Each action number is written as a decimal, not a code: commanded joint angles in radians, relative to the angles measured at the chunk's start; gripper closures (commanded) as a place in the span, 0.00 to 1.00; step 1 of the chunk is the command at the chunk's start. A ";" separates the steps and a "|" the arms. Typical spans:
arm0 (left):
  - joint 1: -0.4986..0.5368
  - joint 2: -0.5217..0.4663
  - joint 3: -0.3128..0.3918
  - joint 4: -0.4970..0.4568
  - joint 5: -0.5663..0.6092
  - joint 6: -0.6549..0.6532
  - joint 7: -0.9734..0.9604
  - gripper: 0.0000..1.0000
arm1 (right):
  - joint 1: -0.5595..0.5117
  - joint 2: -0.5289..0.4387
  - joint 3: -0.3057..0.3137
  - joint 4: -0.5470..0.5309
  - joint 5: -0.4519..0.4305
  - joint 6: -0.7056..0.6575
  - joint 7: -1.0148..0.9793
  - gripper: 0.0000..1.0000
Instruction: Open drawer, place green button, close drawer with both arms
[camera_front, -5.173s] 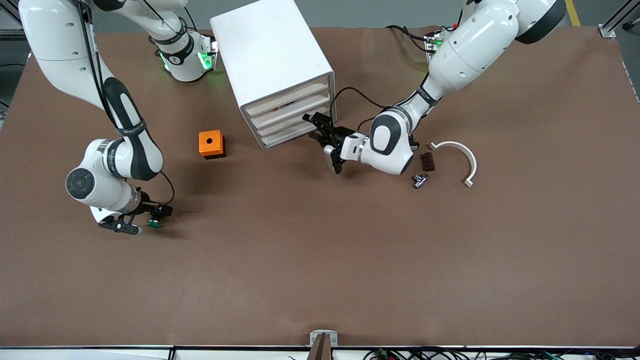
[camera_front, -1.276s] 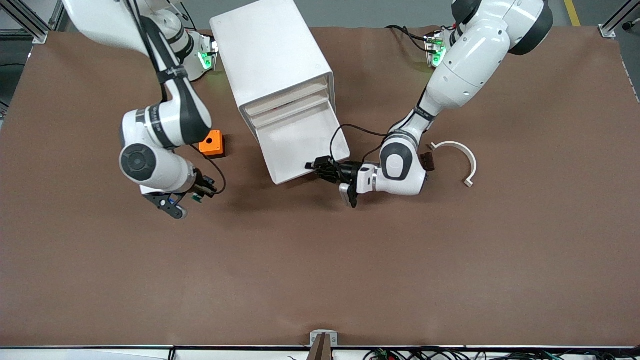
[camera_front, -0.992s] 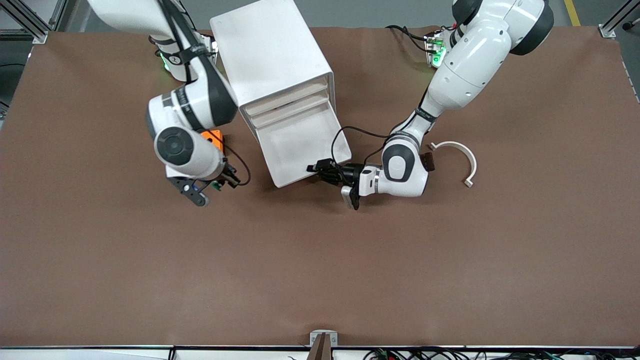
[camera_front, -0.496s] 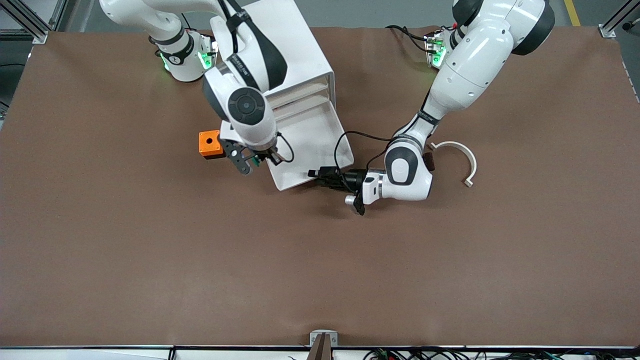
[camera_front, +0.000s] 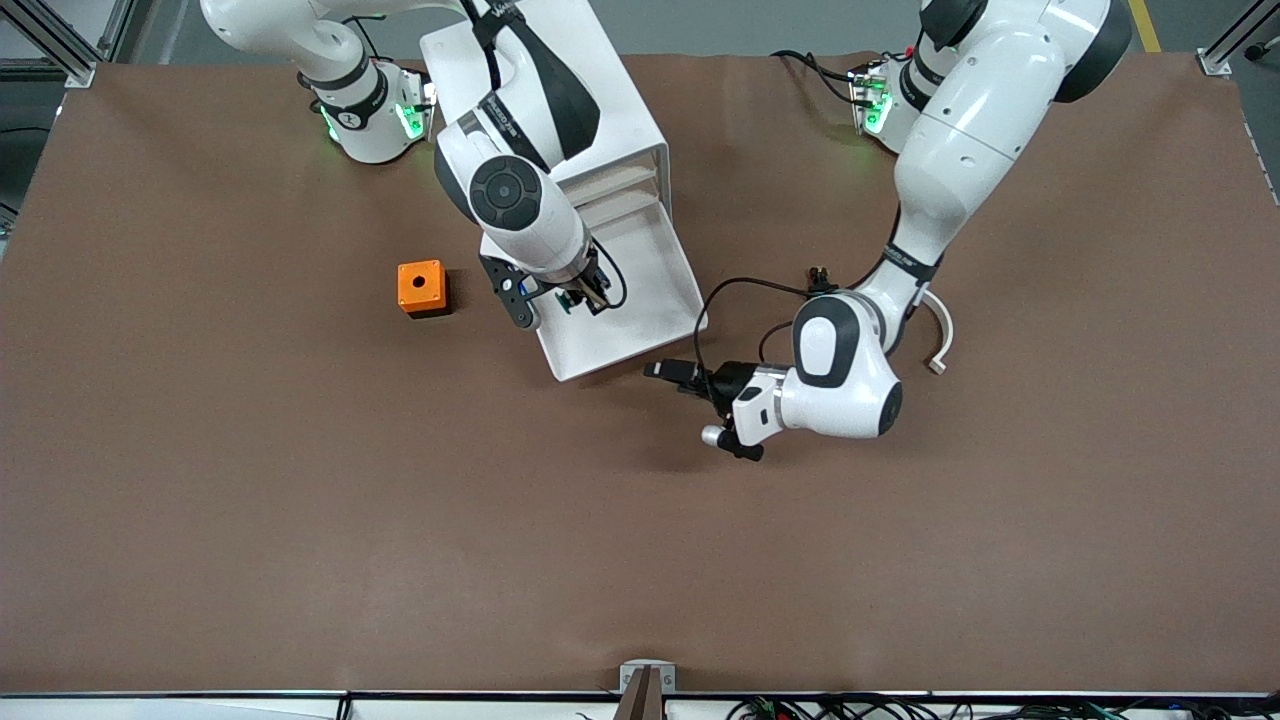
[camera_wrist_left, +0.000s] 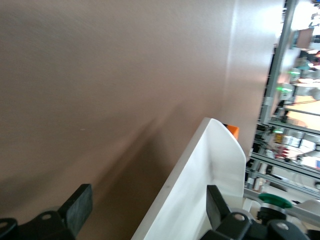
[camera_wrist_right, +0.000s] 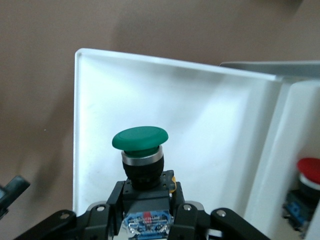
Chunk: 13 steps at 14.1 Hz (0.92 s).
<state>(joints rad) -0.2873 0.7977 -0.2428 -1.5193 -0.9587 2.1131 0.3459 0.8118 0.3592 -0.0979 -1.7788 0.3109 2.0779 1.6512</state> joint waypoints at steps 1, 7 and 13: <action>0.023 -0.021 0.007 0.056 0.177 -0.062 -0.105 0.00 | 0.038 0.020 -0.010 -0.028 0.025 0.065 0.065 0.80; 0.051 -0.035 0.016 0.145 0.655 -0.140 -0.253 0.00 | 0.061 0.056 -0.011 -0.022 0.024 0.083 0.130 0.79; 0.036 -0.086 0.024 0.143 0.842 -0.140 -0.801 0.00 | 0.061 0.132 -0.011 0.002 0.022 0.133 0.128 0.78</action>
<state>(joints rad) -0.2370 0.7377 -0.2204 -1.3655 -0.1725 1.9875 -0.3113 0.8586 0.4652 -0.0988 -1.7999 0.3114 2.2061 1.7653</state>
